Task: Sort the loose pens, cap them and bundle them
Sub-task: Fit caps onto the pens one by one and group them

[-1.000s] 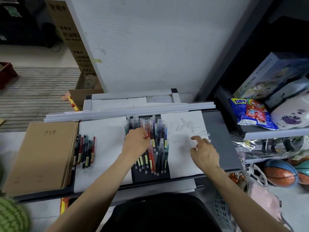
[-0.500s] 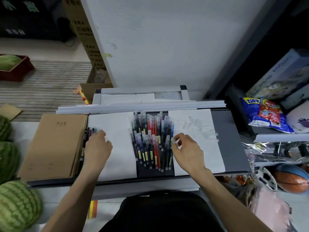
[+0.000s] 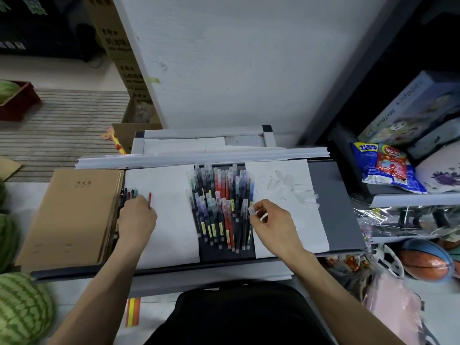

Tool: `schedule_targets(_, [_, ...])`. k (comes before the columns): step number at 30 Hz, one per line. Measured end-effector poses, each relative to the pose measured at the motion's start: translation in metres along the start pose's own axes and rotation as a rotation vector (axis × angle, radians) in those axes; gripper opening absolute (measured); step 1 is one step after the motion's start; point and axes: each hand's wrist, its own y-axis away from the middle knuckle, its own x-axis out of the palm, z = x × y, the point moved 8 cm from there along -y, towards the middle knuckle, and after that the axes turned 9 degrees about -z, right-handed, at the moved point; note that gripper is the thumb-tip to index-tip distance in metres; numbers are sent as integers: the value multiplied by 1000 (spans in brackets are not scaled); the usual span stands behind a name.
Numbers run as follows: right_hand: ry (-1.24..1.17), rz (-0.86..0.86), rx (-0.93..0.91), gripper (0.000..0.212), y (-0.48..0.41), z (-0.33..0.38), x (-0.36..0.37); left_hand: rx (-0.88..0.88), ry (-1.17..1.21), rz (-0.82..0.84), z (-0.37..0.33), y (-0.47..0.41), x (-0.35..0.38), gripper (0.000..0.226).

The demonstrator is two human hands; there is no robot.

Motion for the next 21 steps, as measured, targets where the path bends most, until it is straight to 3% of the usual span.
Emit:
schedule_targets(8, [-266,93,144,3,8,0,5,104,77,70,-31,22,1,15])
schedule_targets(13, [-768,178,328,8,13,10,9,237,494,263,-84,77,-15,13])
schedule_targets(17, [-1013,147,410,33,19,19,8,105,944,514,-109,121,-24,32])
schedule_targets(21, [-1209,212,493,29,28,34,14,176,1011,525,-128,141,-40,22])
